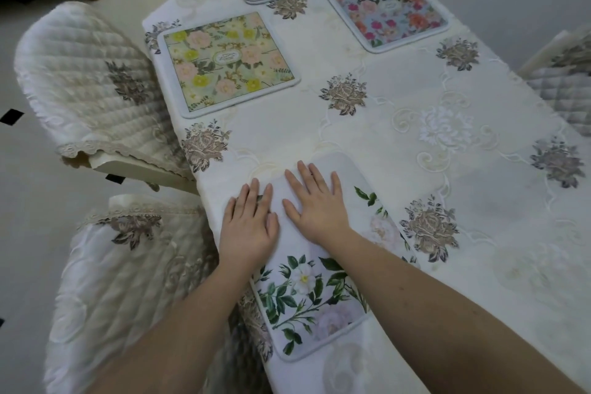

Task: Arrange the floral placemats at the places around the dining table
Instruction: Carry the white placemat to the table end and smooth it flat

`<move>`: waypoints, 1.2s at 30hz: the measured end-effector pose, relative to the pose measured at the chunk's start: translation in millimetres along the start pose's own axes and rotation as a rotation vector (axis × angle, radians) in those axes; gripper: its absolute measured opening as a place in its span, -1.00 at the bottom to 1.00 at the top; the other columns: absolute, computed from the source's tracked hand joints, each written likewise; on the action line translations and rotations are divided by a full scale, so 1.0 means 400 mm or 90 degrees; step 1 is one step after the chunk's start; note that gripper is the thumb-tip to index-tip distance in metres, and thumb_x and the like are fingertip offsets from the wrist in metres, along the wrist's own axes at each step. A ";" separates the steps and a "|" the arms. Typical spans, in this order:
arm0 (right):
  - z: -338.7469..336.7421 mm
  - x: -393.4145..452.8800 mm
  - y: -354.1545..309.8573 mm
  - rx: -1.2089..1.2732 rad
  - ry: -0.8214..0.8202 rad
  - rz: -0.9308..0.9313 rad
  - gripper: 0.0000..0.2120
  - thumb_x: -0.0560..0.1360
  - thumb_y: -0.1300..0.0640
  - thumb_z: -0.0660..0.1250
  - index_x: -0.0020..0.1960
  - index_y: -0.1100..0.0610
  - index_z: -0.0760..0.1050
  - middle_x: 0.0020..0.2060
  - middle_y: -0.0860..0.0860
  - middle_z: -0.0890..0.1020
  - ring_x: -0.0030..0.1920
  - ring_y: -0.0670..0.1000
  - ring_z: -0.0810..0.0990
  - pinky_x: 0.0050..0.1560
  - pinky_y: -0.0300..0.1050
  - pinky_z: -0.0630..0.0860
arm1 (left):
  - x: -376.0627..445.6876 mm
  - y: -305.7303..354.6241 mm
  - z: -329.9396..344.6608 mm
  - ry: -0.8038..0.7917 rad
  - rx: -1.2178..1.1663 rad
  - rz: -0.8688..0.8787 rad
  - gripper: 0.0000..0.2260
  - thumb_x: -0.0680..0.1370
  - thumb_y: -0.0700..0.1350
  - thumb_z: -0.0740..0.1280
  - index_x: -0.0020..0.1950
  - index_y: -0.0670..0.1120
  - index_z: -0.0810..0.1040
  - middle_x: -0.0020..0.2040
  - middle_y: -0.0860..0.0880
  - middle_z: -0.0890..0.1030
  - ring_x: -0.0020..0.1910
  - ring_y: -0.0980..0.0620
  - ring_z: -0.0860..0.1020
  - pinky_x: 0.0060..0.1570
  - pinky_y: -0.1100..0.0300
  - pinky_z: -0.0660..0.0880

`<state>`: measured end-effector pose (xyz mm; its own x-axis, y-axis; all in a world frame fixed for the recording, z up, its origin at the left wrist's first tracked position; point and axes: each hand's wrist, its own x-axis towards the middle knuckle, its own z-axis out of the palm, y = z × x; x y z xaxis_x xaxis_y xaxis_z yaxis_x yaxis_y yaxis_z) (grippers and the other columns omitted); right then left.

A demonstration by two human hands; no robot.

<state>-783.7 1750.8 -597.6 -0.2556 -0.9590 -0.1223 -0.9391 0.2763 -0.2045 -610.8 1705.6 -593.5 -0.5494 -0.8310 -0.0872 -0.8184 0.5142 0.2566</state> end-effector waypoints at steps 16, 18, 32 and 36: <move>-0.037 -0.059 0.207 0.026 0.040 0.152 -0.33 0.60 -0.29 -0.19 0.62 0.00 -0.09 0.62 -0.01 -0.02 0.60 -0.01 -0.08 0.56 0.04 -0.18 | -0.005 -0.003 0.001 -0.015 0.000 0.001 -0.45 0.65 0.12 -0.07 0.64 0.09 -0.05 0.65 -0.02 -0.04 0.62 0.01 -0.08 0.57 0.00 -0.17; -0.045 -0.081 0.223 0.010 0.048 0.177 -0.33 0.60 -0.27 -0.19 0.62 0.01 -0.05 0.61 -0.02 0.03 0.60 0.00 -0.06 0.55 0.05 -0.23 | -0.006 0.002 -0.002 -0.021 0.000 0.000 -0.46 0.66 0.10 -0.06 0.64 0.07 -0.06 0.65 -0.03 -0.04 0.62 0.00 -0.09 0.57 -0.01 -0.17; -0.057 -0.344 0.215 -0.010 0.033 0.163 -0.42 0.64 -0.08 -0.17 0.61 0.09 0.04 0.60 0.03 0.10 0.60 0.06 0.02 0.56 0.08 -0.18 | -0.217 0.069 -0.002 -0.087 0.064 -0.007 -0.44 0.69 0.11 -0.06 0.64 -0.06 -0.11 0.65 -0.07 -0.09 0.63 -0.07 -0.08 0.55 -0.02 -0.15; -0.034 -0.463 0.141 -0.003 -0.027 0.063 -0.44 0.65 -0.11 -0.12 0.61 0.03 0.00 0.60 -0.04 0.05 0.60 0.01 -0.06 0.55 0.00 -0.20 | -0.330 0.106 0.016 -0.135 0.061 0.039 -0.43 0.69 0.14 -0.04 0.64 -0.04 -0.12 0.61 0.01 -0.16 0.62 -0.04 -0.10 0.53 0.03 -0.22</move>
<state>-792.6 1943.1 -573.2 -0.3367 -0.9238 -0.1824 -0.9110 0.3686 -0.1852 -574.3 1838.4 -577.5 -0.6138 -0.7393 -0.2769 -0.7888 0.5887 0.1767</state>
